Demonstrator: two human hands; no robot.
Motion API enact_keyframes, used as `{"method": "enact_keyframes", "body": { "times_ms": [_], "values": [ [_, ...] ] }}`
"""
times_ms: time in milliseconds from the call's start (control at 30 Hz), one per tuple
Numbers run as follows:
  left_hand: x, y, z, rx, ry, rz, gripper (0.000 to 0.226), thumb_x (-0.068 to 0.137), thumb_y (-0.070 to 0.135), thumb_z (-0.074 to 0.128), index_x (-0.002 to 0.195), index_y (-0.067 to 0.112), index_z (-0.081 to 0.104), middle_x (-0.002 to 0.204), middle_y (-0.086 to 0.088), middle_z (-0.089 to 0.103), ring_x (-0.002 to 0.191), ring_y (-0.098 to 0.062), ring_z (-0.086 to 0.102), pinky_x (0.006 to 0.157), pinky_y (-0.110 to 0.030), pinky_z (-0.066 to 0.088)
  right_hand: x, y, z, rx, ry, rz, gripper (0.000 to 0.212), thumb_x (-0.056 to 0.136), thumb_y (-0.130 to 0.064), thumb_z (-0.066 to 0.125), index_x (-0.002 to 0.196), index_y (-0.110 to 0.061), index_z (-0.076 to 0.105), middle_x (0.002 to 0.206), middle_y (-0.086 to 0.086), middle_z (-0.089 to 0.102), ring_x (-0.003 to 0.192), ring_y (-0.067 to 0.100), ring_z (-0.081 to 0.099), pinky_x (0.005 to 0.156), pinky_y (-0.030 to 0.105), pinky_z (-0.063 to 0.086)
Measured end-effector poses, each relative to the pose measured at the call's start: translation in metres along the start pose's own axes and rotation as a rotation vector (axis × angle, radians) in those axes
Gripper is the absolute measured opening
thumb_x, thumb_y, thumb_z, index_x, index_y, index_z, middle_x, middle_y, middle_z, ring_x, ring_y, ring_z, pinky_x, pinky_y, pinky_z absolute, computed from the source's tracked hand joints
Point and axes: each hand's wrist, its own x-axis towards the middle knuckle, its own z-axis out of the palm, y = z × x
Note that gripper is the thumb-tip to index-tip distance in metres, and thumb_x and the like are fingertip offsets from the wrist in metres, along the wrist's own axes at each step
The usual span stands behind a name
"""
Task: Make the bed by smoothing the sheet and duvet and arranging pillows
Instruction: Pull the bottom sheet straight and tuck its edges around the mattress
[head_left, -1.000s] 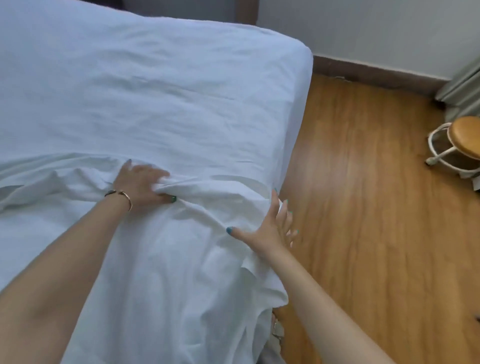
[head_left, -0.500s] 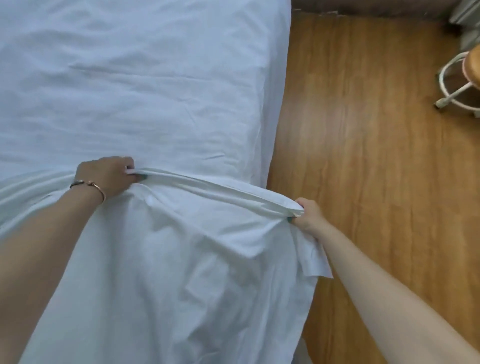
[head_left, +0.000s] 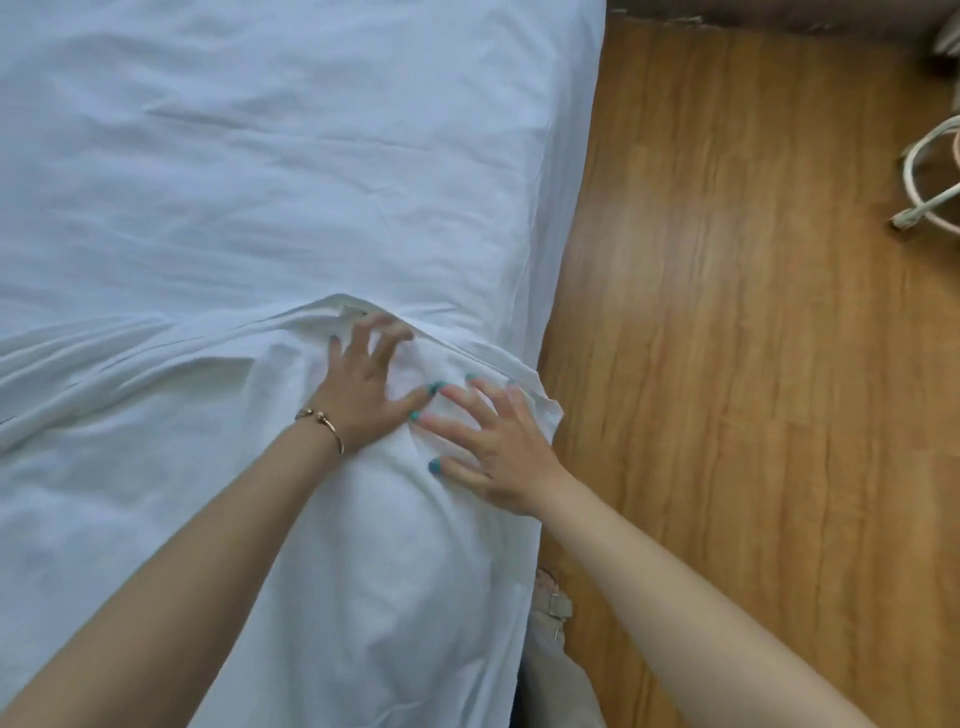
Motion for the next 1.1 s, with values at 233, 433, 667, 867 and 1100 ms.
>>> {"method": "enact_keyframes", "body": {
  "times_ms": [233, 433, 667, 867, 1100],
  "values": [
    [0.014, -0.006, 0.011, 0.034, 0.043, -0.374, 0.060, 0.092, 0.061, 0.038, 0.147, 0.046, 0.021, 0.161, 0.006, 0.000, 0.149, -0.020, 0.000, 0.112, -0.066, 0.004, 0.036, 0.023, -0.027, 0.098, 0.101, 0.456, 0.055, 0.098, -0.050, 0.027, 0.151, -0.039, 0.021, 0.161, -0.003, 0.015, 0.147, 0.027, 0.015, 0.113, 0.056, 0.013],
    [-0.126, 0.001, 0.048, 0.122, -0.058, -0.575, 0.065, 0.092, 0.060, 0.009, 0.152, 0.038, 0.016, 0.160, -0.006, 0.018, 0.147, -0.025, 0.014, 0.112, -0.053, 0.000, 0.046, 0.028, -0.036, 0.246, 0.129, 0.859, 0.056, 0.098, -0.051, 0.024, 0.152, -0.043, 0.010, 0.163, -0.001, 0.002, 0.148, 0.034, 0.004, 0.112, 0.066, 0.005],
    [-0.258, 0.046, 0.067, -0.068, -0.174, -0.629, 0.066, 0.092, 0.052, -0.006, 0.153, 0.034, 0.011, 0.161, 0.004, 0.010, 0.148, -0.019, 0.012, 0.118, -0.040, 0.000, 0.025, -0.076, -0.011, -0.103, -0.446, 0.419, 0.056, 0.101, -0.049, 0.017, 0.152, -0.041, -0.006, 0.162, -0.010, -0.011, 0.149, 0.024, -0.011, 0.117, 0.056, 0.006],
    [-0.332, 0.070, 0.067, -0.128, -0.147, -0.802, 0.057, 0.099, 0.050, 0.012, 0.154, 0.033, 0.004, 0.162, 0.006, -0.002, 0.149, -0.016, -0.006, 0.120, -0.041, -0.005, -0.085, -0.181, 0.035, -0.248, -0.612, 0.058, 0.060, 0.102, -0.049, 0.022, 0.155, -0.028, 0.001, 0.162, -0.010, -0.008, 0.148, 0.023, -0.013, 0.118, 0.054, 0.005],
    [-0.523, 0.121, 0.119, -0.201, -0.382, -0.658, 0.064, 0.098, 0.044, 0.035, 0.153, 0.032, 0.004, 0.162, 0.003, -0.009, 0.148, -0.019, -0.010, 0.118, -0.046, -0.001, -0.258, -0.280, 0.110, -0.214, -0.833, -0.003, 0.081, 0.099, -0.042, 0.041, 0.153, -0.016, -0.013, 0.160, 0.005, -0.021, 0.146, 0.030, -0.021, 0.120, 0.043, -0.003]
  ]
}}
